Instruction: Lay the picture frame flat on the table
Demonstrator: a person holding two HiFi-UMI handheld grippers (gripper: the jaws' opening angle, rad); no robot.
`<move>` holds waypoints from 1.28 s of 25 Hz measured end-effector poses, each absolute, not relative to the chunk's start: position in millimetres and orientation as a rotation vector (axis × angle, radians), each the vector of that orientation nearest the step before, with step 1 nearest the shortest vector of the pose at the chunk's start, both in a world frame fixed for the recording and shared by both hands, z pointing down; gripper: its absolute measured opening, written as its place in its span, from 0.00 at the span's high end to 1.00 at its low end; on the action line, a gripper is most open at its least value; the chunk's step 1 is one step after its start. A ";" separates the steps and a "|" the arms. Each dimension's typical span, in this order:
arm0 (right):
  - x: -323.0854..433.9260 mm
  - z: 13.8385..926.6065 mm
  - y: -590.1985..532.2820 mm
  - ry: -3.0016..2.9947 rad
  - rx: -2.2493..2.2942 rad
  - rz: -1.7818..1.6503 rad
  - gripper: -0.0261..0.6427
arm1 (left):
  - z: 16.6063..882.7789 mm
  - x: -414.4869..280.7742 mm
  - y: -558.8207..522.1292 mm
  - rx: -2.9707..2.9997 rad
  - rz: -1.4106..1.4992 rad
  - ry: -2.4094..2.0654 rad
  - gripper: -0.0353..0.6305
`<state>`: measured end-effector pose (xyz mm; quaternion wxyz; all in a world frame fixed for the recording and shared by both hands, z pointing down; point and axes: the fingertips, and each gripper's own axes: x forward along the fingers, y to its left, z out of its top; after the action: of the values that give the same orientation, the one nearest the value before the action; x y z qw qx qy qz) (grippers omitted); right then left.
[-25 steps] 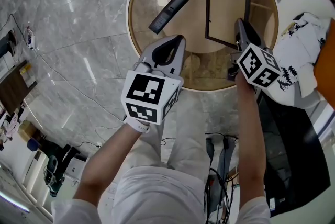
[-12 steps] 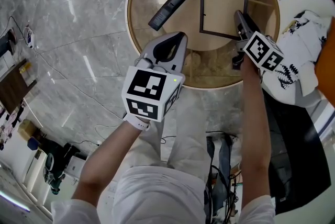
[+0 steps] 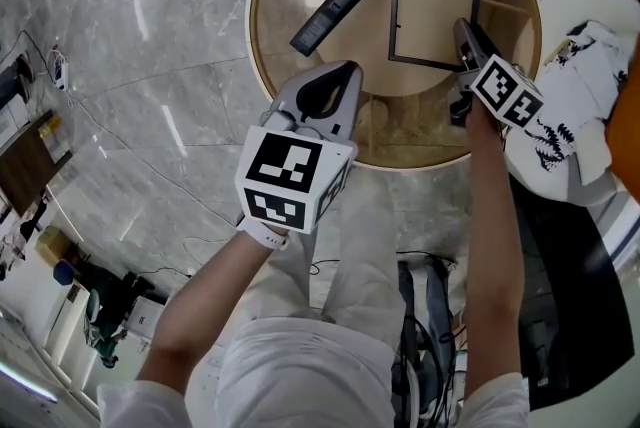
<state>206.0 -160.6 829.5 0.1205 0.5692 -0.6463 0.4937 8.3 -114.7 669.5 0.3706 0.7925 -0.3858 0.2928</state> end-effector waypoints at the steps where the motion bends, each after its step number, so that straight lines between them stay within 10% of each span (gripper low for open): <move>1: 207.0 831.4 -159.4 -1.870 1.666 1.425 0.78 | 669.5 8.1 -114.2 2.033 0.751 -0.989 0.94; 15: 215.7 822.3 -150.3 -1.760 1.681 1.313 0.83 | 664.9 -3.9 -99.4 2.051 0.761 -0.968 0.94; 32: 177.9 601.0 -120.8 -1.888 1.639 1.101 0.95 | 505.6 -30.6 -78.1 2.186 0.746 -0.942 0.94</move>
<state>177.9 -120.8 601.0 0.2036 0.5874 -0.6767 0.3945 -30.6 -78.1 505.6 0.3179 0.8308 -0.3580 0.2836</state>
